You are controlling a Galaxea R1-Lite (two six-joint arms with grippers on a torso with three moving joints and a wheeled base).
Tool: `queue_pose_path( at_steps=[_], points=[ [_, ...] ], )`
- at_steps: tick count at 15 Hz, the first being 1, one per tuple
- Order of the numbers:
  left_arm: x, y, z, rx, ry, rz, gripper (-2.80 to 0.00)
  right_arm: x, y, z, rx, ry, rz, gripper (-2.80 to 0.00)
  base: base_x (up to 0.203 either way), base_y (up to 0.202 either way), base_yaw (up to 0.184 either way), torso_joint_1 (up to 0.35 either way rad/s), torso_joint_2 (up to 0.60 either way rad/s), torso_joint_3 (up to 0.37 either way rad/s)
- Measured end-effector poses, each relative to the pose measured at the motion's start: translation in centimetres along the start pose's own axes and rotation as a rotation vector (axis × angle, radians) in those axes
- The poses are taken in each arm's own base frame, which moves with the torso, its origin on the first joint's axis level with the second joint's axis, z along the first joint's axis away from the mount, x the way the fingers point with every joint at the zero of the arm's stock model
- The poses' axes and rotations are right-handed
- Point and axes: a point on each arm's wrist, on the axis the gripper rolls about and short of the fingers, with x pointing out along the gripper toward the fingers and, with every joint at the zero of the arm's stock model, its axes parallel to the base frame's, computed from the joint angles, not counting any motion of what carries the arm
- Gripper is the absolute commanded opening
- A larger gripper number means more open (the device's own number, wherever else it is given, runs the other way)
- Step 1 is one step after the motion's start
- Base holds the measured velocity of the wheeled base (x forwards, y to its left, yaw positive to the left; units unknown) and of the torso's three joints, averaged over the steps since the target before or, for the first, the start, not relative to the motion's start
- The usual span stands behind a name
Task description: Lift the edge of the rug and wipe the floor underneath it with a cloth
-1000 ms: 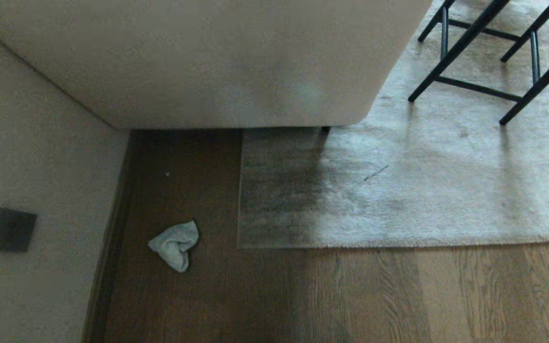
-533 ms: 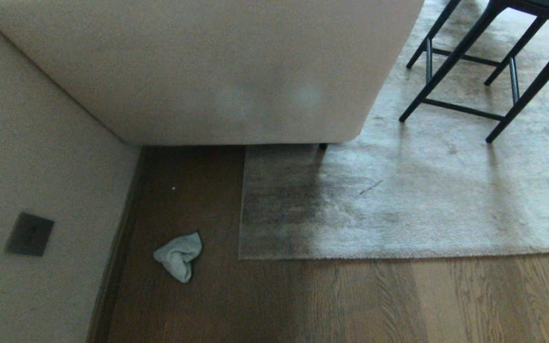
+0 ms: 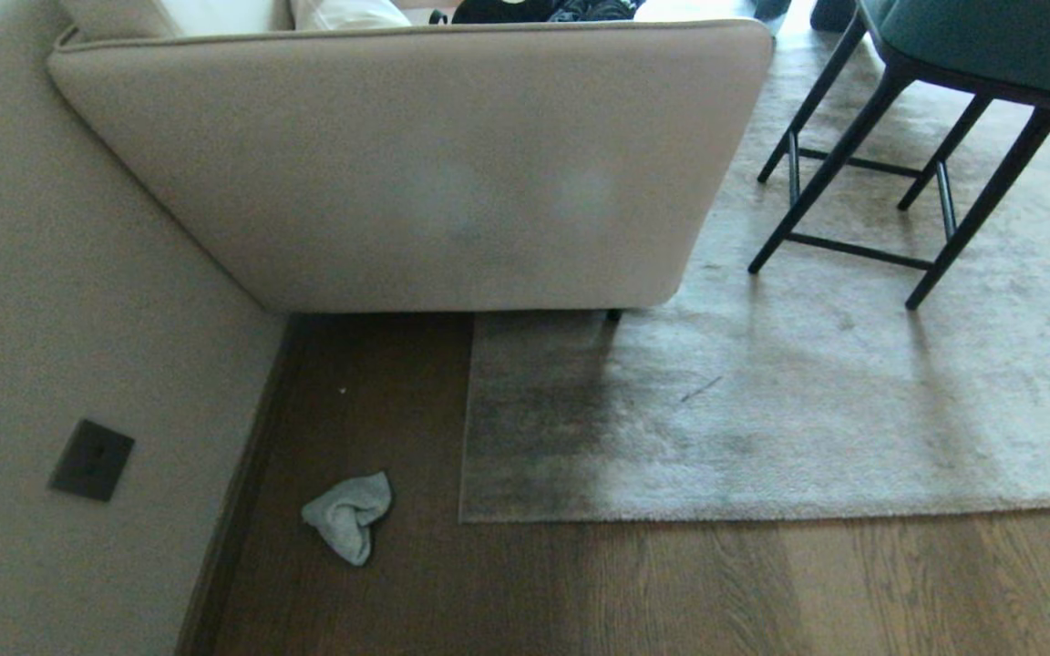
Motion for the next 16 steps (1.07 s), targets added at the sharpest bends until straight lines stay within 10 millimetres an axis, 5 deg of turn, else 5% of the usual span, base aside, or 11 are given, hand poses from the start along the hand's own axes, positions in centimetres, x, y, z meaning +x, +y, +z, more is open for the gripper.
queue_pose_path(
  at_steps=[16],
  points=[
    [0.0,0.0,0.01,0.0,0.0,0.0,-2.8,0.0,0.0,0.0,-0.001,0.0,0.0,-2.8,0.0,0.0,0.0,0.003,0.0,0.204]
  ],
)
